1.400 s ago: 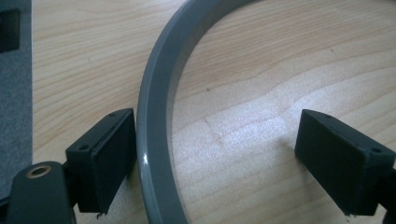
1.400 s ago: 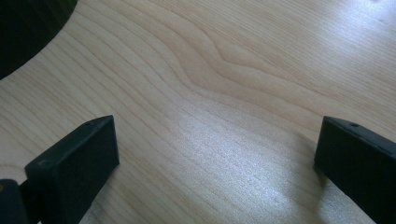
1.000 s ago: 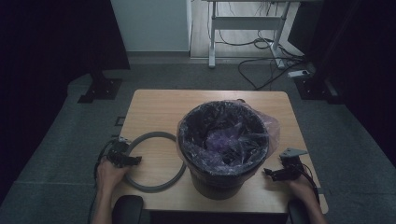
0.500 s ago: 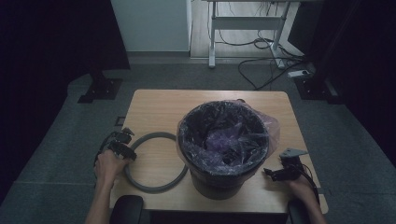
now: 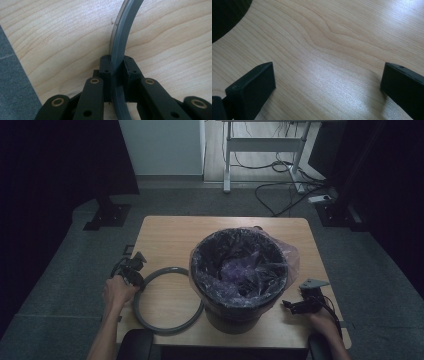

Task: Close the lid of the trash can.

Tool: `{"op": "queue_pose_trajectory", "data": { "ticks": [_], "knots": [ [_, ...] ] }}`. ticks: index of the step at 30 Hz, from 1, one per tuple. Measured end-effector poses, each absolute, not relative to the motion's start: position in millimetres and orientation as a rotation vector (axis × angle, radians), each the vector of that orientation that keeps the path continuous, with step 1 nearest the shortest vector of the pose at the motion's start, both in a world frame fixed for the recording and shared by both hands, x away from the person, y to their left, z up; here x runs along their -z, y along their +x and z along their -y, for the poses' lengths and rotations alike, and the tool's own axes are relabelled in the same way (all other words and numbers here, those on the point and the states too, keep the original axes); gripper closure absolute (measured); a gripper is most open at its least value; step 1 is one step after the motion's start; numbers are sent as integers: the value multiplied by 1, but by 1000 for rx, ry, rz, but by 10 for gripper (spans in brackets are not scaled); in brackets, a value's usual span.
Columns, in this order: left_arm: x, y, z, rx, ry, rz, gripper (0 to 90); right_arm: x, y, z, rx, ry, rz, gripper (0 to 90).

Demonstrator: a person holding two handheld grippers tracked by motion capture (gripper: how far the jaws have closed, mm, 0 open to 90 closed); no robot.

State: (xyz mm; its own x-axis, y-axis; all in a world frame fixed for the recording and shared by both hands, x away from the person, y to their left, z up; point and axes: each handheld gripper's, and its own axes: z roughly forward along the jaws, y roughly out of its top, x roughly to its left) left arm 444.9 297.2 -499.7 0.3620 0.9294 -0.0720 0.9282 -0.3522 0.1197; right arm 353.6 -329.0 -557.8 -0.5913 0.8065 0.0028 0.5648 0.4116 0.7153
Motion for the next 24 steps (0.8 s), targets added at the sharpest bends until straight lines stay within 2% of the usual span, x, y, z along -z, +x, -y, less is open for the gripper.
{"op": "queue_pose_trajectory", "data": {
  "ticks": [24],
  "knots": [
    [418,441,-355,122,2314,-1739,802,558,354,329,-983,1182,-2330,0]
  ]
}}
